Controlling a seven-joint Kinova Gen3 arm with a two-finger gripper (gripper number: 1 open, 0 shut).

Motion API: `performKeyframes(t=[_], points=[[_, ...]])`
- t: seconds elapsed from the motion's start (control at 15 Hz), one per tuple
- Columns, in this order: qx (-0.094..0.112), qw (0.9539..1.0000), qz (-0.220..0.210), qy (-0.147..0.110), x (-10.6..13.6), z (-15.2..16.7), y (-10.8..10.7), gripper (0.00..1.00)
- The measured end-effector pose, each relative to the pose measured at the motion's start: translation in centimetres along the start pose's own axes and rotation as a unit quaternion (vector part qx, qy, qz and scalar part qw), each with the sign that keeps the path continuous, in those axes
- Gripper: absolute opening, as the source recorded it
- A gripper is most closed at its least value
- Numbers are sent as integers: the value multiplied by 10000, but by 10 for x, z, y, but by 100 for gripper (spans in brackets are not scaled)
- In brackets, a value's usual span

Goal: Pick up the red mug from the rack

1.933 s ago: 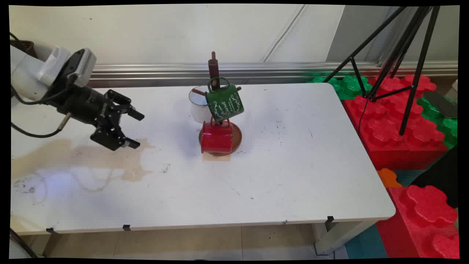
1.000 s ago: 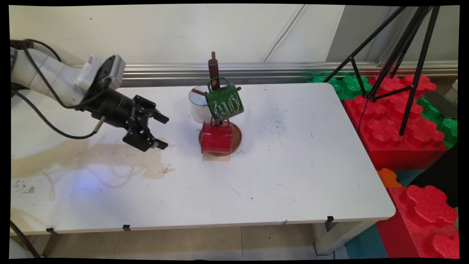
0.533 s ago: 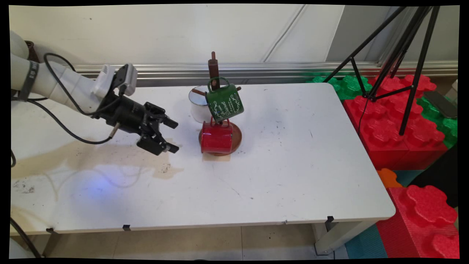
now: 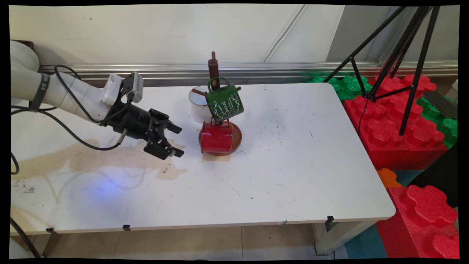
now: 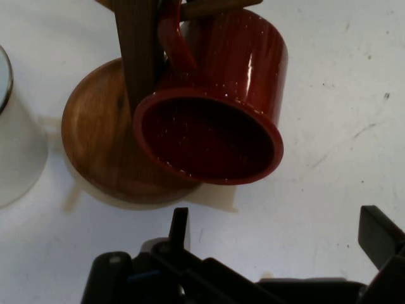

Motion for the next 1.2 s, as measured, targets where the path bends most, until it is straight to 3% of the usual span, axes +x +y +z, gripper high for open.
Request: performKeyframes(t=[1.2], points=[[155,9977,-532,379,-8,30,2,100]])
